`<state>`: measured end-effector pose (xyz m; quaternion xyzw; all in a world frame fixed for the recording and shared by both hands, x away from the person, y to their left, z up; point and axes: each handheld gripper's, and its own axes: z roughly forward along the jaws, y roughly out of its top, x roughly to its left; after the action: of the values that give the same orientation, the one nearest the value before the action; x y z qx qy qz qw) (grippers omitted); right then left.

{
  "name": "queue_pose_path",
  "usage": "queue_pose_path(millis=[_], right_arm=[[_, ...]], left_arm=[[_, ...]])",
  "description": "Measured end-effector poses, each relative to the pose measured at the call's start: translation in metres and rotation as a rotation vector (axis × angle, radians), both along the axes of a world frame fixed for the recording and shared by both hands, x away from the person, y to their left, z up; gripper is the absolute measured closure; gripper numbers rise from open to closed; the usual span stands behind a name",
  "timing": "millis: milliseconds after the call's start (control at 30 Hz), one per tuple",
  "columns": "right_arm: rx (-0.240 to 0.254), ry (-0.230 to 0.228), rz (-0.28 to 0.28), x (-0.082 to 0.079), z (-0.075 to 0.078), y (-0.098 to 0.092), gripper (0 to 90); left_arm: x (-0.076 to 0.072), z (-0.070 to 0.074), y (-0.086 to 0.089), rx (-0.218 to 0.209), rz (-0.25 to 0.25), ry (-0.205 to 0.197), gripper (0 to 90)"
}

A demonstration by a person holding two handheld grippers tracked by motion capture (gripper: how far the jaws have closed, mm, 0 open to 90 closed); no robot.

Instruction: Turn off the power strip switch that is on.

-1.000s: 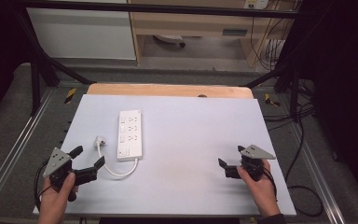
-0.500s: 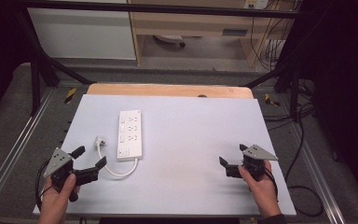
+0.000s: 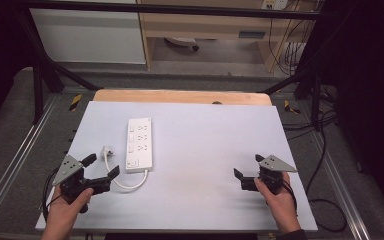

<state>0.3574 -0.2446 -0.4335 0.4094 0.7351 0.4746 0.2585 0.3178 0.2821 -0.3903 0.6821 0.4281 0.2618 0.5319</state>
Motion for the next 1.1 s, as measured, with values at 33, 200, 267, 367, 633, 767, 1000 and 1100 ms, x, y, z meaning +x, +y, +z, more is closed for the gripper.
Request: queue_pose_path(millis=[33,200,267,367,633,767,1000,1100], right_arm=[[0.0,0.0,0.0,0.0,0.0,0.0,3.9],[-0.003,-0.003,0.004,-0.001,0.0,0.0,3.7],[-0.003,-0.004,0.005,-0.001,0.0,0.0,3.6],[0.004,-0.008,0.006,-0.001,0.001,0.0,3.3],[0.005,-0.01,0.015,-0.002,0.001,0.003,3.2],[0.004,-0.027,0.002,-0.003,0.004,0.001,3.8],[0.007,-0.028,-0.001,-0.003,0.004,0.001,3.9],[0.001,-0.028,0.007,-0.003,0.004,0.002,3.9]], left_arm=[[0.0,0.002,-0.001,-0.003,-0.002,0.001,5.4],[0.004,0.011,-0.001,-0.021,-0.005,-0.004,5.5],[0.006,0.015,-0.001,-0.026,-0.002,-0.001,5.5],[0.01,0.023,-0.002,-0.012,0.0,0.016,5.5],[0.024,0.043,-0.008,0.006,-0.007,-0.001,5.2],[0.03,0.052,-0.011,-0.007,-0.007,-0.021,5.2],[0.04,0.061,-0.013,-0.013,-0.004,-0.017,5.2],[0.042,0.067,-0.013,-0.014,-0.007,-0.023,5.3]])
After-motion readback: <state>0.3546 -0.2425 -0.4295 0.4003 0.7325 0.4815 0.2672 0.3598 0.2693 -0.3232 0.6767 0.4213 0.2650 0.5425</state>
